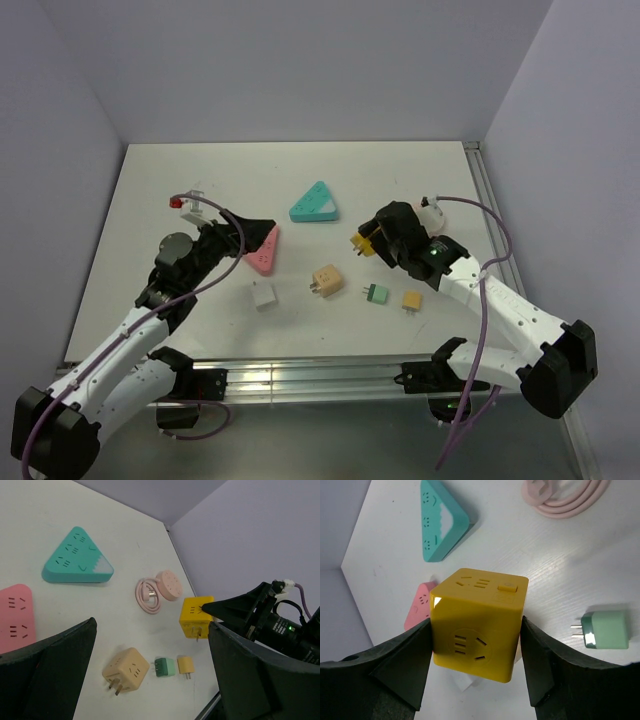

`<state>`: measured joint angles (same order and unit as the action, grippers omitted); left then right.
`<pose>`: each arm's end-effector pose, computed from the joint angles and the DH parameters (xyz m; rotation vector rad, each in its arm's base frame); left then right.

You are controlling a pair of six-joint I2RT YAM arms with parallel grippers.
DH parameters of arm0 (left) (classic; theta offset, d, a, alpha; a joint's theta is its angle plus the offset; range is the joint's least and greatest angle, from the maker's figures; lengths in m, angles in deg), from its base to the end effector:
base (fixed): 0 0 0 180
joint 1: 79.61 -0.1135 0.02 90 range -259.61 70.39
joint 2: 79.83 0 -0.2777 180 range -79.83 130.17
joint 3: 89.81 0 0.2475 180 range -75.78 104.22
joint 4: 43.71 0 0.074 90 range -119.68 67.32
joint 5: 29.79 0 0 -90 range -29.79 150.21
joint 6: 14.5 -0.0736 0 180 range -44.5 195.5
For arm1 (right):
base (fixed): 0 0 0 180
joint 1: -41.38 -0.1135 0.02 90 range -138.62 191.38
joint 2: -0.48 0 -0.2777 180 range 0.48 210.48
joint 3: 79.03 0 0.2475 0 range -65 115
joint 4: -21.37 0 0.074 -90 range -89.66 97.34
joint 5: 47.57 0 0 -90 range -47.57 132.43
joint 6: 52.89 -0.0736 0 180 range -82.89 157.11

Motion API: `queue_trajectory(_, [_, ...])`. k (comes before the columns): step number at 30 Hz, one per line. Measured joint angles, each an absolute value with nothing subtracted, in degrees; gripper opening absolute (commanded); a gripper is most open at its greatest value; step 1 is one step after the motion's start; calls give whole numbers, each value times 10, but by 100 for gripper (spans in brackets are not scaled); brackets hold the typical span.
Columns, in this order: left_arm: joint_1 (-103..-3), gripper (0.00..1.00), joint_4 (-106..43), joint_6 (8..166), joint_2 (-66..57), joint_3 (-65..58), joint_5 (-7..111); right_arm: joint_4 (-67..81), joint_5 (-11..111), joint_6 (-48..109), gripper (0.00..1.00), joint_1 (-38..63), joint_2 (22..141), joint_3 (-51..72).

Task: Insert the plug
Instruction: Pick up the plug from the center of the board.

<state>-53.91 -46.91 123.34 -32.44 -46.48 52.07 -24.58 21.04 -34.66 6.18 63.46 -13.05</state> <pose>0.1989 -0.1073 0.2982 -0.2090 1.6873 -1.0968 0.2159 0.1195 0.2767 0.9056 2.1351 0.5490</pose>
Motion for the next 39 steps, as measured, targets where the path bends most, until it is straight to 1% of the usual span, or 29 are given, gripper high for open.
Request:
queue_trajectory(7, [-501,99,-513,1243,-310,-475,516,-233,214,-366,9,36,665,-109])
queue_trajectory(13, [-449,100,-559,1255,-256,-475,527,-214,226,-387,9,26,674,-109])
queue_trajectory(21, [-413,99,-629,1275,-186,-475,534,-182,258,-412,8,10,674,-105])
queue_trajectory(24, [-386,99,-647,1269,-173,-475,545,-177,275,-428,7,10,675,-105])
queue_trajectory(25, [-377,100,-655,1265,-171,-475,550,-179,279,-433,0,10,675,-104])
queue_trajectory(32, [-338,99,-708,1227,-163,-477,572,-198,301,-472,0,8,689,-65])
queue_trajectory(39, [-323,100,-710,1202,-129,-477,590,-213,304,-488,0,2,691,-57])
